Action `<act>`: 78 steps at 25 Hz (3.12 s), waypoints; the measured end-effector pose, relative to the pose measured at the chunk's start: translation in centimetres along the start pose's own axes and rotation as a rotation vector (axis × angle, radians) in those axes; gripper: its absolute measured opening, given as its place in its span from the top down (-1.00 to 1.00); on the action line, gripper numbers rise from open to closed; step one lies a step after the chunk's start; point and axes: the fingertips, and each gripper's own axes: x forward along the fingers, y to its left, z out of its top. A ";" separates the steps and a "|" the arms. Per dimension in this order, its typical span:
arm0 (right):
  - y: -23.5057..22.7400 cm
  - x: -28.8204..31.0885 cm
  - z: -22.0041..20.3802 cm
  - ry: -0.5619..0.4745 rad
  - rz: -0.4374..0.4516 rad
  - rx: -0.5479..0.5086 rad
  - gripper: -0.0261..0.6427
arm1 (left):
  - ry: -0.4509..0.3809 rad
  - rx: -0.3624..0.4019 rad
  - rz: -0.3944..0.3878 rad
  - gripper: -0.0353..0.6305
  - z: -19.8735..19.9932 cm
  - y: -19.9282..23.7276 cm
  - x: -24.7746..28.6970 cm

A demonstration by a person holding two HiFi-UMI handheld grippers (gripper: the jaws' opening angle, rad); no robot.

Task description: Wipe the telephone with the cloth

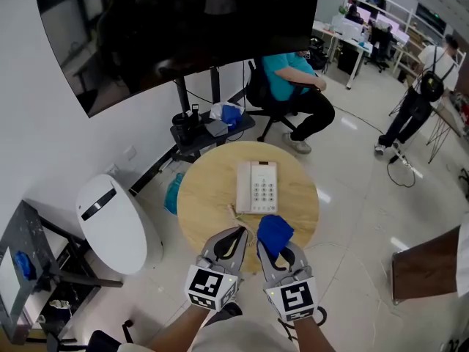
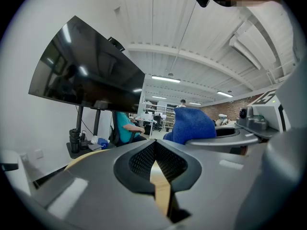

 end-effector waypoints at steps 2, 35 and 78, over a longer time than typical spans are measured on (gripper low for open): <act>0.1 1.0 0.2 0.004 -0.005 0.001 0.74 | 0.003 -0.002 -0.007 0.92 0.0 0.9 0.3; -1.2 7.2 0.3 0.033 -0.069 -0.015 0.74 | 0.020 -0.004 -0.090 0.92 -0.5 6.3 4.8; -10.4 11.7 -5.7 0.193 -0.056 0.050 0.74 | 0.361 -0.634 -0.321 0.50 -17.7 16.3 18.5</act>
